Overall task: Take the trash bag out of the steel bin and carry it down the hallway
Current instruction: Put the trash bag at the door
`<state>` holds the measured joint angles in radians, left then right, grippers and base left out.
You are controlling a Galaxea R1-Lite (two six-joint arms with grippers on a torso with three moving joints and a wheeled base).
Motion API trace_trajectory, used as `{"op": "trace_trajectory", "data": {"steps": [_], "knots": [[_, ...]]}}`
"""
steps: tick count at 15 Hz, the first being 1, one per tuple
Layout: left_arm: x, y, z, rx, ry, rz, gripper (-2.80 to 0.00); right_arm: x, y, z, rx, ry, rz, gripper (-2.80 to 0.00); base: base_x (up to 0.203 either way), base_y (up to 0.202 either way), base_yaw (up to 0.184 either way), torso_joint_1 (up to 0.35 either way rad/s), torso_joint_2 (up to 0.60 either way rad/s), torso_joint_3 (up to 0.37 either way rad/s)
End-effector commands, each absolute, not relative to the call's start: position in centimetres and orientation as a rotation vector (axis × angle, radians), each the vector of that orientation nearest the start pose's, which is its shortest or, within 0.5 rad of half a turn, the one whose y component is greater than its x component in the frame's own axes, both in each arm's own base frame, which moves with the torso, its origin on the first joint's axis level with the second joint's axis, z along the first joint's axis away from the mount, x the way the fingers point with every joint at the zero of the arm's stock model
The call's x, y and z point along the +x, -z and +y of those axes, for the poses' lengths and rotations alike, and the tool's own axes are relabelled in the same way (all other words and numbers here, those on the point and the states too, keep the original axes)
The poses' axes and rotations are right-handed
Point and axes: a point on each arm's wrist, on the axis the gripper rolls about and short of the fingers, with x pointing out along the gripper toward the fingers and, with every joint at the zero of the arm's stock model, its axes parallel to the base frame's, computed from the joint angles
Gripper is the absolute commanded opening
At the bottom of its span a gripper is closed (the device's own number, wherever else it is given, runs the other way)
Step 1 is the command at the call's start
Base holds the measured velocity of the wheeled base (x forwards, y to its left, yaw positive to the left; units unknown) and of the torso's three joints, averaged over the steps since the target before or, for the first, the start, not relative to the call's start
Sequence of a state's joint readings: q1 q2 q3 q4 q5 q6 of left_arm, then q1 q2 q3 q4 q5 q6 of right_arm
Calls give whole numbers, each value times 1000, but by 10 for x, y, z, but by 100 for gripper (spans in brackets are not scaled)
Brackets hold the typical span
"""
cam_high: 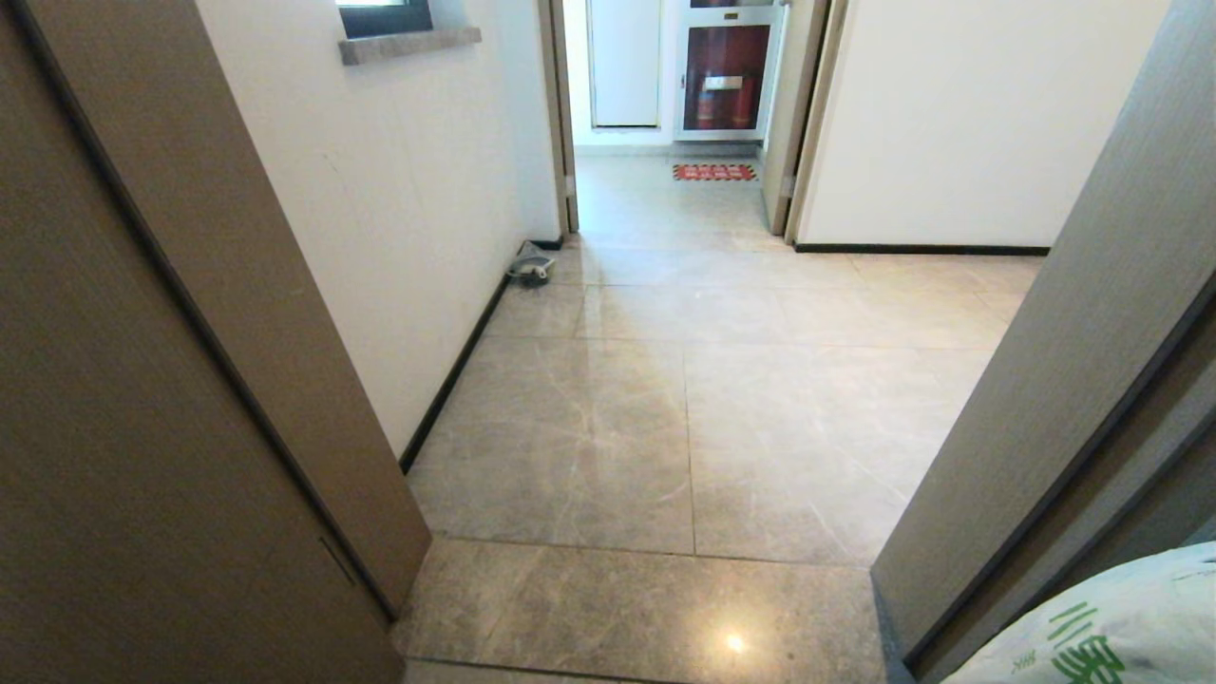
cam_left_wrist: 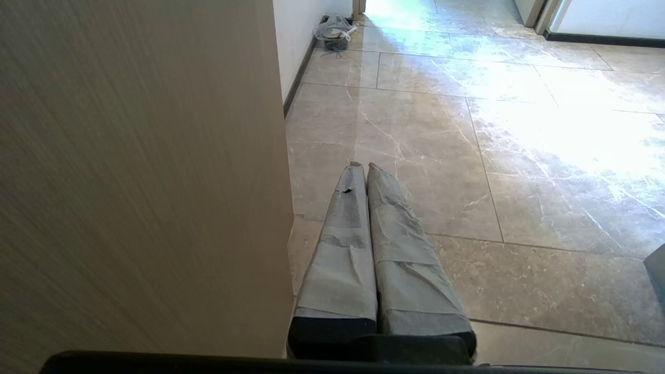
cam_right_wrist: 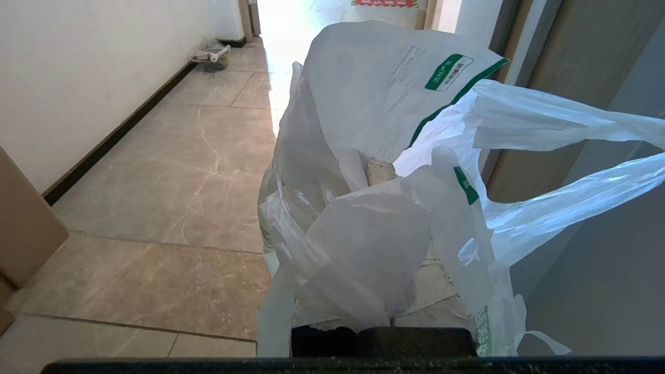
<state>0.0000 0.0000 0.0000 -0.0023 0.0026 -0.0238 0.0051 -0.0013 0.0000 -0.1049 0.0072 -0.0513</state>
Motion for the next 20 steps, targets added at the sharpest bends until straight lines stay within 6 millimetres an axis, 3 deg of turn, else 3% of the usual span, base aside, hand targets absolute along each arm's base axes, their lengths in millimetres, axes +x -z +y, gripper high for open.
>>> {"op": "trace_trajectory", "data": {"steps": [1, 20], "knots": [[-23, -75, 0, -25, -3, -2, -280, -20, -75, 0, -52, -11, -66, -280, 0, 0, 0, 0, 0, 0], [-23, -76, 0, -25, -3, -3, -280, -20, -75, 0, -52, -12, -66, -280, 0, 0, 0, 0, 0, 0]]}}
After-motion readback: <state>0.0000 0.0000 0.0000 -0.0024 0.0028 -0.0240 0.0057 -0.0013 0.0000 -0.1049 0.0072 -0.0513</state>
